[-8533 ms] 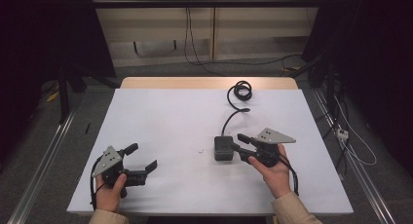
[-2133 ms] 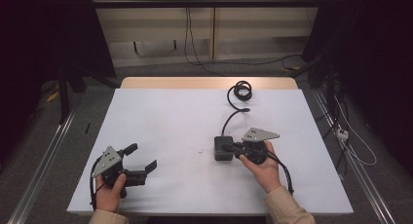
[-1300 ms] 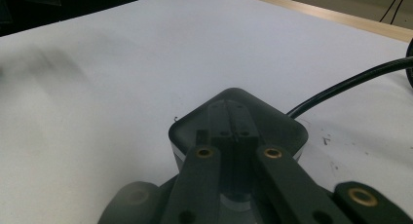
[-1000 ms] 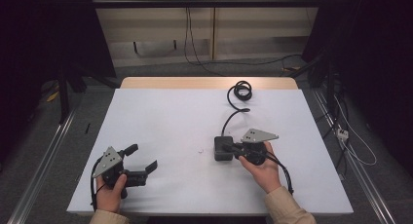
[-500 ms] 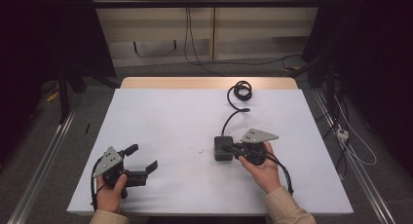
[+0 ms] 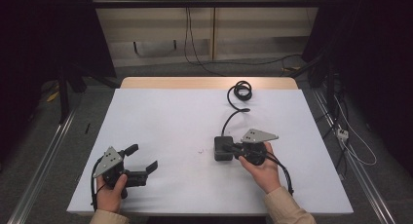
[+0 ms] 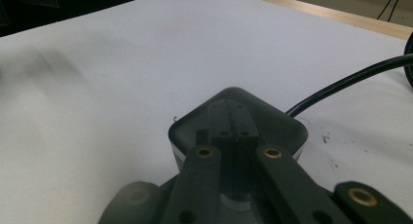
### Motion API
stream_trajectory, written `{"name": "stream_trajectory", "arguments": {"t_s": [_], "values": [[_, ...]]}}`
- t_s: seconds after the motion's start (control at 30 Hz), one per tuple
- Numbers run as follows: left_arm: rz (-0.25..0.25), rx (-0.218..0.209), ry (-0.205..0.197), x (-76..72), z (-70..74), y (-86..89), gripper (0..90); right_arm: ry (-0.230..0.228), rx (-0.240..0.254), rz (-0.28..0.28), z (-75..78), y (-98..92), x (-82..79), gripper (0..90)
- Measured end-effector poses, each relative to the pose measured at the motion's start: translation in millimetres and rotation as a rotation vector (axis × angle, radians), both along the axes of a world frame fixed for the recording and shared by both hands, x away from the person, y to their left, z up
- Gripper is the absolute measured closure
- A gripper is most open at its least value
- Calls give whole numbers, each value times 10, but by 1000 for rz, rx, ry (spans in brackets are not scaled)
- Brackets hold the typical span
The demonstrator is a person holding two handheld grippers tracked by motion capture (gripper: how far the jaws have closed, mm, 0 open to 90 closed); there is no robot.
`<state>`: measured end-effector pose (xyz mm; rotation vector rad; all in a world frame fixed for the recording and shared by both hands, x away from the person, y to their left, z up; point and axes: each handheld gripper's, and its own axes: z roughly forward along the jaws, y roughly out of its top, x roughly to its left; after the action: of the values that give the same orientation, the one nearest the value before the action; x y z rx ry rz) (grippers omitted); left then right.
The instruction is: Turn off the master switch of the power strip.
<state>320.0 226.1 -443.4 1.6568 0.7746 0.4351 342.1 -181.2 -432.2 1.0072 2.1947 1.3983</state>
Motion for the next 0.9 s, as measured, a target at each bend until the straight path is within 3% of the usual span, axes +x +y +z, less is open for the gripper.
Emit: {"name": "stream_trajectory", "arguments": {"t_s": [0.9], "values": [[-1,0,0,1,3,6,27,0,5,2,-7,-10,-3,900]]}}
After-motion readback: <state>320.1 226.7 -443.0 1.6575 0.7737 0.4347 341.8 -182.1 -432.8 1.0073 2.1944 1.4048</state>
